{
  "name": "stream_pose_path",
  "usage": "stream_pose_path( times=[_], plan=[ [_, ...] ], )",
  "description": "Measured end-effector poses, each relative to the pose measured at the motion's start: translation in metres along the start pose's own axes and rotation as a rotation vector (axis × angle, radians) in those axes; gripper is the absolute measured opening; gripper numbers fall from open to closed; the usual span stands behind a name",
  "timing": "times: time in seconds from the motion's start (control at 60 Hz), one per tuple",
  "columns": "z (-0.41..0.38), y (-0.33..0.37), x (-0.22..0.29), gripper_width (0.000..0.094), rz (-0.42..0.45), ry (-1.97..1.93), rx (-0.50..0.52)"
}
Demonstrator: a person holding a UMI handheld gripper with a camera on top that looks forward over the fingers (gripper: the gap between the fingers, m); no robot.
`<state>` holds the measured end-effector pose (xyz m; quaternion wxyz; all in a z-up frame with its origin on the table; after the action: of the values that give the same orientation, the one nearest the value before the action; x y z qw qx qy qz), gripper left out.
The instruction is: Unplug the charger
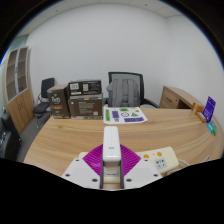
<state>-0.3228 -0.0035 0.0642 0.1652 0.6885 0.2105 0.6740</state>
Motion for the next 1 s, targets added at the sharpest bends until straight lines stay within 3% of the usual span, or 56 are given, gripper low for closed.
stream_pose_path(
  times=[0.267, 0.383, 0.467, 0.6, 0.667, 0.8, 1.0],
  plan=[
    [-0.003, 0.002, 0.007, 0.0133, -0.024, 0.070, 0.015],
    [-0.023, 0.050, 0.120, 0.0133, 0.259, 0.206, 0.039],
    [-0.042, 0.085, 0.209, 0.0131, 0.391, 0.120, 0.142],
    [0.015, 0.102, 0.250, 0.0133, 0.456, 0.060, 0.141],
    [0.045, 0.103, 0.238, 0.0132, 0.438, 0.039, 0.124],
    [0.111, 0.077, 0.191, 0.0135, 0.290, -0.018, 0.084],
    [0.210, 0.031, 0.066, 0.0149, 0.067, -0.156, 0.064]
  ],
)
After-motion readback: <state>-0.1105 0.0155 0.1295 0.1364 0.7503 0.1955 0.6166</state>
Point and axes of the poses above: the point between the fingertips, and its own axes, seen from behind it with the camera up: z to the right, x up, y backward, against the way the camera looks, the point moved 3 cm from there along y, backward, against the way the camera looks, and after that the axes turned 7 degrees about x, right-handed, at the moved point
